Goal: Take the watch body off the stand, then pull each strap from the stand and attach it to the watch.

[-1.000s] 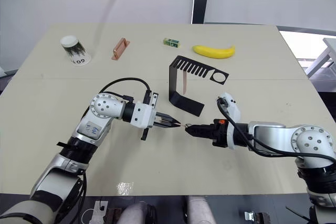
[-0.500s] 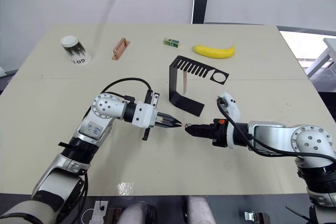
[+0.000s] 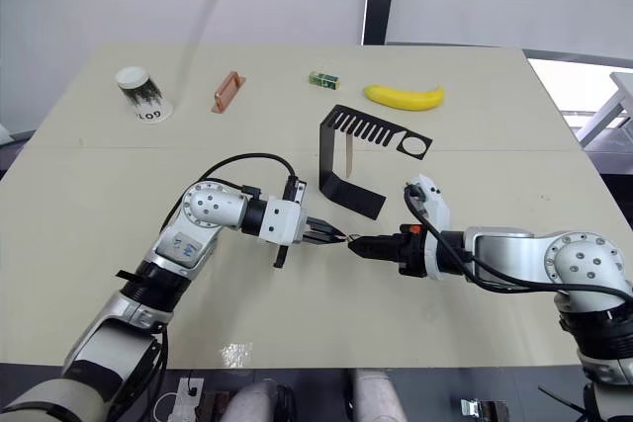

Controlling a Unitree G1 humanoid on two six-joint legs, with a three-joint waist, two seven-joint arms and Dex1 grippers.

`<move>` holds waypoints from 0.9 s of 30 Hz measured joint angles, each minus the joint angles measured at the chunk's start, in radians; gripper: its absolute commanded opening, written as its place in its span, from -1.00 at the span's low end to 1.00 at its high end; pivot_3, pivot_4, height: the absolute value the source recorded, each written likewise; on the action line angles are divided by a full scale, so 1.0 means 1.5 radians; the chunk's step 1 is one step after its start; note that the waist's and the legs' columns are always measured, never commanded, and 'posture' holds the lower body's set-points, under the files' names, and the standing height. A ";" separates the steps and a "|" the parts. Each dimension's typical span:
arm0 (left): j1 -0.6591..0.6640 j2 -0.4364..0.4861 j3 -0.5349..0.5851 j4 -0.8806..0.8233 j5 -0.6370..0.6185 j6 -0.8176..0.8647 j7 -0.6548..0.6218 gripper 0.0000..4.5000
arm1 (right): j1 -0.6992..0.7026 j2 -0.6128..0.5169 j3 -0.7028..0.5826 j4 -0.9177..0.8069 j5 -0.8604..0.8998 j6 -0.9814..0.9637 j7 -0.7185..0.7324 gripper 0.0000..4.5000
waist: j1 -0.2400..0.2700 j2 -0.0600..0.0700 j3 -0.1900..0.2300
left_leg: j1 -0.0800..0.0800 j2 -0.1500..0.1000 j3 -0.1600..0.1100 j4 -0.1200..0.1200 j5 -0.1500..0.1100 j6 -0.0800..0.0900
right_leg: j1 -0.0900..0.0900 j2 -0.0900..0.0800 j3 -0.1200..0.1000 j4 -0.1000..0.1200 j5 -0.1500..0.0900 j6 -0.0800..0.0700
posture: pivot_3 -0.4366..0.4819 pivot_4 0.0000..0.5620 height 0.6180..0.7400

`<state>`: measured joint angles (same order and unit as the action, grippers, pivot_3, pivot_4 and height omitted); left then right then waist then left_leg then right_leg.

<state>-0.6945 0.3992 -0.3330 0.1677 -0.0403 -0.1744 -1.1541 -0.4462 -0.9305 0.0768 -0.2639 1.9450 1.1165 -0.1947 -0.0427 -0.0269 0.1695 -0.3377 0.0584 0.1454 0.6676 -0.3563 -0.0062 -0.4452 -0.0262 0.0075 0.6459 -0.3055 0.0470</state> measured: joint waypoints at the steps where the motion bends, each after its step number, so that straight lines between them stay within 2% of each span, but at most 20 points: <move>1: 0.000 -0.001 -0.001 -0.001 0.001 0.002 0.002 -1.00 | 0.000 0.000 0.001 0.000 0.000 0.000 -0.002 -0.29 | 0.000 0.000 0.000 | 0.000 0.000 0.000 0.000 0.000 0.000 | 0.000 0.000 0.000 0.000 0.000 0.000 | -0.05 -0.47 1.00; 27: 0.002 0.006 0.001 -0.010 -0.007 0.013 -0.001 -1.00 | 0.014 -0.020 0.003 0.017 -0.014 0.001 -0.002 -0.29 | 0.009 0.000 0.000 | 0.000 0.000 0.000 0.000 0.000 0.000 | 0.000 0.000 0.000 0.000 0.000 0.000 | -0.05 -0.47 1.00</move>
<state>-0.6917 0.4088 -0.3316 0.1519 -0.0512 -0.1546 -1.1560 -0.4255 -0.9608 0.0808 -0.2379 1.9235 1.1179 -0.1976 -0.0299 -0.0269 0.1695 -0.3377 0.0585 0.1454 0.6676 -0.3563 -0.0060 -0.4452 -0.0261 0.0074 0.6458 -0.3055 0.0470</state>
